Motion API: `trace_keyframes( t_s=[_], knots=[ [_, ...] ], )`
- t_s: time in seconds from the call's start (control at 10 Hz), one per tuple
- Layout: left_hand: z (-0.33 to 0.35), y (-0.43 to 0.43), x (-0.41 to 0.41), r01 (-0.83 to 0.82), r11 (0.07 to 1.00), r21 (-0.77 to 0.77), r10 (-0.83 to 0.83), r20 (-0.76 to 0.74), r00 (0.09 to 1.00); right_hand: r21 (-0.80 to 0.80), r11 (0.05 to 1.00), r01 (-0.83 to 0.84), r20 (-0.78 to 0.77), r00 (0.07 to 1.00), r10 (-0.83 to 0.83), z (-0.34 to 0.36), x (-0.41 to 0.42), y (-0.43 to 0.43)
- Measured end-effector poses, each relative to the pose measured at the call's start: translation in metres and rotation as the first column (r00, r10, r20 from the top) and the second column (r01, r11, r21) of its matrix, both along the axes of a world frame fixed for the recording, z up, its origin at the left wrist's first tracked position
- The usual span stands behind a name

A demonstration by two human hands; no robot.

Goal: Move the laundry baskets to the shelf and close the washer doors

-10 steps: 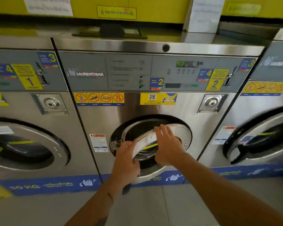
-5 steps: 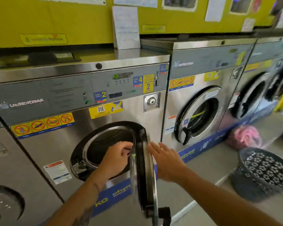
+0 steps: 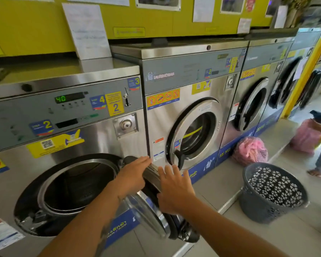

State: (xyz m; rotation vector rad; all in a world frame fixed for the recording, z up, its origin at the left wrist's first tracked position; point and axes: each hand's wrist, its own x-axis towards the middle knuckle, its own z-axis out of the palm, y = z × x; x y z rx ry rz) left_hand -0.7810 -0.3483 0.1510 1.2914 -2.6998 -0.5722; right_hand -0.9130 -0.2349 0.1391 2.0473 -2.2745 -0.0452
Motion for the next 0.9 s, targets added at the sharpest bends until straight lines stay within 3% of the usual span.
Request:
trace_keyframes(
  t_s=[0.3, 0.5, 0.7, 0.9],
  knots=[
    [-0.002, -0.008, -0.052, -0.03, 1.0, -0.002, 0.03, 0.165, 0.986, 0.039, 0.989, 0.143, 0.299, 0.943, -0.148, -0.033, -0.061, -0.035],
    [0.002, 0.005, -0.052, -0.114, 0.989, -0.099, 0.128, 0.158, 0.979, 0.069, 0.994, 0.09, 0.429, 0.896, -0.111, -0.023, -0.081, -0.042],
    [0.003, 0.052, 0.006, -0.296, 0.953, -0.065, 0.301, 0.097, 0.949, 0.123, 0.991, 0.044, 0.456, 0.885, -0.096, 0.01, -0.076, -0.027],
    [0.019, 0.115, 0.097, -0.473, 0.878, -0.07, 0.477, 0.071, 0.876, 0.003, 0.996, -0.089, 0.438, 0.896, 0.079, 0.039, -0.01, 0.018]
  ],
)
